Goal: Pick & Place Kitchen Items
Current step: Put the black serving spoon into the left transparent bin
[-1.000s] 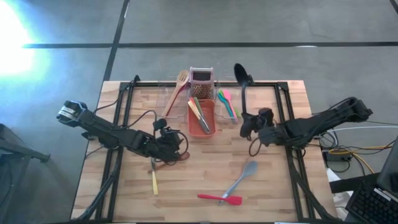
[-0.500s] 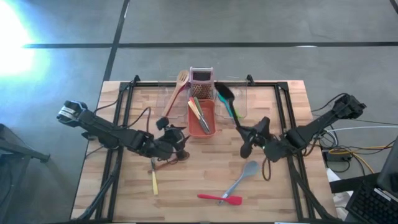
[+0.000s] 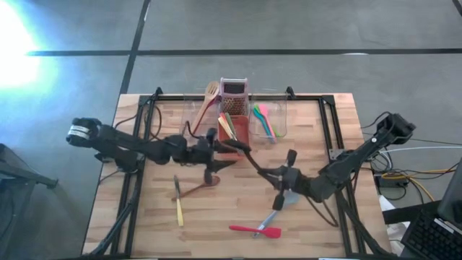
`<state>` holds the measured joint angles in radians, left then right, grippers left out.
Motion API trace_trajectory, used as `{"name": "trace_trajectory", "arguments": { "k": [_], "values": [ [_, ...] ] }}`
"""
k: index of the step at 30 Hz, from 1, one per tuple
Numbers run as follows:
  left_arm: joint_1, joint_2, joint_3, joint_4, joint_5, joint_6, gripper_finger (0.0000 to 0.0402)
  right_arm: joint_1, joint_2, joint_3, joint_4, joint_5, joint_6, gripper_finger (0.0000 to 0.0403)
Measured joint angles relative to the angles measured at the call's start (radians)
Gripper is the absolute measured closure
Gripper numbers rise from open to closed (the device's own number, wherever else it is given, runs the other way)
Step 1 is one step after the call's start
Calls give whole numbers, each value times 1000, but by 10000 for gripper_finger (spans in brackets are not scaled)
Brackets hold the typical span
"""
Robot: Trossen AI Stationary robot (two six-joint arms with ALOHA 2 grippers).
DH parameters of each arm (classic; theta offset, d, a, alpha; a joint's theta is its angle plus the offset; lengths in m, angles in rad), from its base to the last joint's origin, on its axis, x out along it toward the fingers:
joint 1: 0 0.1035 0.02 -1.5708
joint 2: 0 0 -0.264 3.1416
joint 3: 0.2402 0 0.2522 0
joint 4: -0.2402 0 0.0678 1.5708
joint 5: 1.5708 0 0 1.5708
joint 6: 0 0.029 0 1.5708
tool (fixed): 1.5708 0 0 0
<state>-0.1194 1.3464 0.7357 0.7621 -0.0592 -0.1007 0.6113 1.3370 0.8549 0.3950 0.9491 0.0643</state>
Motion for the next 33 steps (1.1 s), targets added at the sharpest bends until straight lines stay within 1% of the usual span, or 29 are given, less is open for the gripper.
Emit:
{"name": "trace_trajectory", "arguments": {
  "k": [1, 3, 5, 11, 15, 17, 20, 22, 26, 33],
  "values": [
    [13, 0, -10, 40, 57, -11, 220, 0, 9, 9, 0, 0, -12, 392],
    [29, 0, -26, 96, 129, -38, 220, -1, 25, 23, 0, -9, -28, 392],
    [33, 0, -27, 119, 157, -48, 219, -3, 41, 40, 1, -19, -41, 392],
    [33, 0, -27, 200, 184, -34, 220, -4, 66, 72, 1, -30, -58, 392],
    [33, -1, -24, 258, 243, -32, 220, -14, 67, 74, 0, -37, -55, 392],
    [33, 0, -6, 248, 254, -23, 221, -22, 67, 74, 2, -39, -51, 392],
    [33, 31, 39, 236, 280, -9, 222, -39, 68, 74, 5, -71, -48, 392],
    [33, 72, 75, 232, 311, -5, 222, -47, 69, 74, 7, -86, -46, 392],
    [32, 149, 141, 231, 338, 0, 223, -47, 70, 73, 4, -89, -45, 392],
    [32, 251, 267, 231, 422, -4, 223, -47, 72, 72, -1, -94, -42, 392]
  ]
}}
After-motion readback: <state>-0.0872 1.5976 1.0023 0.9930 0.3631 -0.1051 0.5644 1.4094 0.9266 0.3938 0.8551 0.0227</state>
